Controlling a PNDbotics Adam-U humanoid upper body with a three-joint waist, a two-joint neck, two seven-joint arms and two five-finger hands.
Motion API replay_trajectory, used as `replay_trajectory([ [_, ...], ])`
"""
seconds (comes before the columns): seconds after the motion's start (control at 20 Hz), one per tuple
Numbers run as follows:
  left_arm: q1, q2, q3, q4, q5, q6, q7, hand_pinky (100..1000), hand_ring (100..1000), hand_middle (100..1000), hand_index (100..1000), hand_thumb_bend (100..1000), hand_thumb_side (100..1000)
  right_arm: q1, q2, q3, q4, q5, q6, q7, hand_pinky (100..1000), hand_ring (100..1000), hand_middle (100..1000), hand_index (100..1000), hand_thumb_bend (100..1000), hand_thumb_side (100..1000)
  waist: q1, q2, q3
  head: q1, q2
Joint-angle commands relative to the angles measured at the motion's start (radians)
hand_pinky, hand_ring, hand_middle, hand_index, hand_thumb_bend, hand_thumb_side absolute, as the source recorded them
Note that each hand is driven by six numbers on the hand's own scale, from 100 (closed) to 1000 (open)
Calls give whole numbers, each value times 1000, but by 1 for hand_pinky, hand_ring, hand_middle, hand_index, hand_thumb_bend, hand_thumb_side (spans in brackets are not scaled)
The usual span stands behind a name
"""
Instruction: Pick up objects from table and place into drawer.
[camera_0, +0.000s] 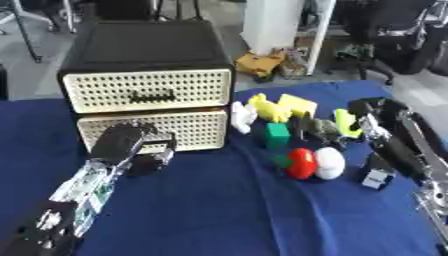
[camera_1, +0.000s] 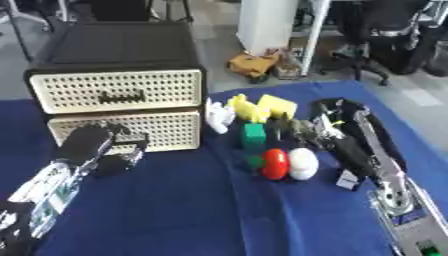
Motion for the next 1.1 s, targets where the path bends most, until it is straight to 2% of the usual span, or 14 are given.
replay_trajectory([
  [0.05,-26,-3,10,6,-23,-3,-6,100,100,100,762,311,1000,-15,-12,-2,-20,-5,-2,3,429,551,623,727,100,752,1,-12,-4,4,1],
  [0.6,-22,-18,13,59,-88,-24,-69,100,100,100,766,311,1000,-16,-11,-1,-19,-6,-3,3,429,551,623,727,100,753,3,-12,-7,4,4],
  [0.75,-18,-20,13,66,-89,-28,-79,100,100,100,727,313,1000,-16,-11,-2,-19,-6,-3,3,429,551,623,727,100,753,3,-12,-6,3,4],
  [0.9,-17,-19,13,66,-87,-29,-84,100,100,100,727,313,1000,-15,-11,-2,-19,-6,-3,3,429,551,623,727,100,753,3,-12,-6,3,4],
  [0.95,-13,-18,12,65,-86,-31,-86,100,100,100,632,382,1000,-15,-11,-2,-19,-6,-3,3,429,551,623,727,100,754,3,-12,-5,2,4],
  [1.1,-7,-13,8,56,-79,-33,-98,100,100,100,632,382,1000,-15,-10,-3,-18,-6,-3,3,429,551,623,727,100,754,3,-12,-4,1,4],
])
